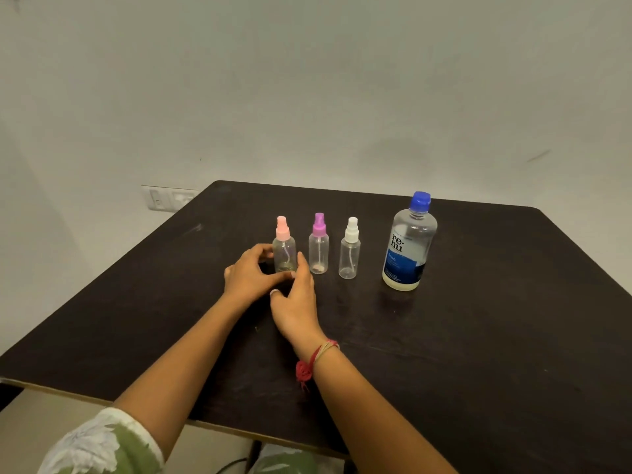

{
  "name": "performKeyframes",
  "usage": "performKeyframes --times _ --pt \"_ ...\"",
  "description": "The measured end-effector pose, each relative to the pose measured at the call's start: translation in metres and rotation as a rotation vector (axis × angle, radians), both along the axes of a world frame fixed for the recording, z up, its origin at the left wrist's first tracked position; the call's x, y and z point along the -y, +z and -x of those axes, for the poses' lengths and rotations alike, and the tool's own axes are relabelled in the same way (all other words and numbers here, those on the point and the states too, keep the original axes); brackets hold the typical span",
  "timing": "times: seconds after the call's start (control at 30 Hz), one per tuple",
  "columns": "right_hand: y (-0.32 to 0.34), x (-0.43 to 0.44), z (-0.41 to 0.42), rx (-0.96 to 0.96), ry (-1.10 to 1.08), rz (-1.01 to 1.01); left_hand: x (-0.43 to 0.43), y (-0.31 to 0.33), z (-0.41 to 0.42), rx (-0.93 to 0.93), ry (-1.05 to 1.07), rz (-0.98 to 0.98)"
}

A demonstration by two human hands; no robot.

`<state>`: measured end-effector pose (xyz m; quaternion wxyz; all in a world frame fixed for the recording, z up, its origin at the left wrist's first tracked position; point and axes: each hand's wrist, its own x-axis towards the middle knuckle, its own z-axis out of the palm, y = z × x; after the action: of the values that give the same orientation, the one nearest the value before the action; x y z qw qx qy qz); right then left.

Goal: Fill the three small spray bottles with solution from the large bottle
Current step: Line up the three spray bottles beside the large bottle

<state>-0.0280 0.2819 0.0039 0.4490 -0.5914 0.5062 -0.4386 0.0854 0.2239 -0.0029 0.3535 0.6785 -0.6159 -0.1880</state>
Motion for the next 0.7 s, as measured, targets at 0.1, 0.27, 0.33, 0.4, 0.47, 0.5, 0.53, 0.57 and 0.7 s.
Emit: performKeyframes --times 0.1,0.27,0.33,0.4,0.47,0.5,0.53,0.57,0.7 --pt "-0.0004 0.0001 0.0005 0.021 -0.003 0.002 0.002 -0.0022 -0.0027 0.001 -0.004 0.027" --pt "-0.0026 0.0026 -0.0021 0.02 -0.029 0.012 -0.0016 0.0004 -0.0017 -0.009 -0.035 0.032" --pt "-0.0033 0.0027 -0.0042 0.019 -0.032 0.017 -0.0027 0.0028 -0.0013 0.001 -0.04 0.031" --pt "-0.0037 0.0025 -0.0046 0.031 -0.032 0.014 -0.0028 0.0038 -0.0005 0.007 -0.039 0.026" --pt "-0.0034 0.0015 -0.0049 0.046 -0.04 0.01 -0.0027 0.0034 -0.0006 0.011 -0.039 0.021" --pt "-0.0034 0.0016 -0.0049 0.051 -0.048 0.014 -0.0022 0.0026 -0.0011 0.01 -0.039 0.02" --pt "-0.0043 0.0023 -0.005 0.06 -0.057 0.021 -0.0019 0.0021 -0.0011 0.008 -0.037 0.018" --pt "-0.005 0.003 -0.0053 0.079 -0.07 0.031 -0.0017 0.0013 -0.0015 0.002 -0.038 0.019" --pt "-0.0048 0.0032 -0.0047 0.224 -0.14 0.019 -0.0017 -0.0007 -0.0034 -0.06 -0.026 0.029"
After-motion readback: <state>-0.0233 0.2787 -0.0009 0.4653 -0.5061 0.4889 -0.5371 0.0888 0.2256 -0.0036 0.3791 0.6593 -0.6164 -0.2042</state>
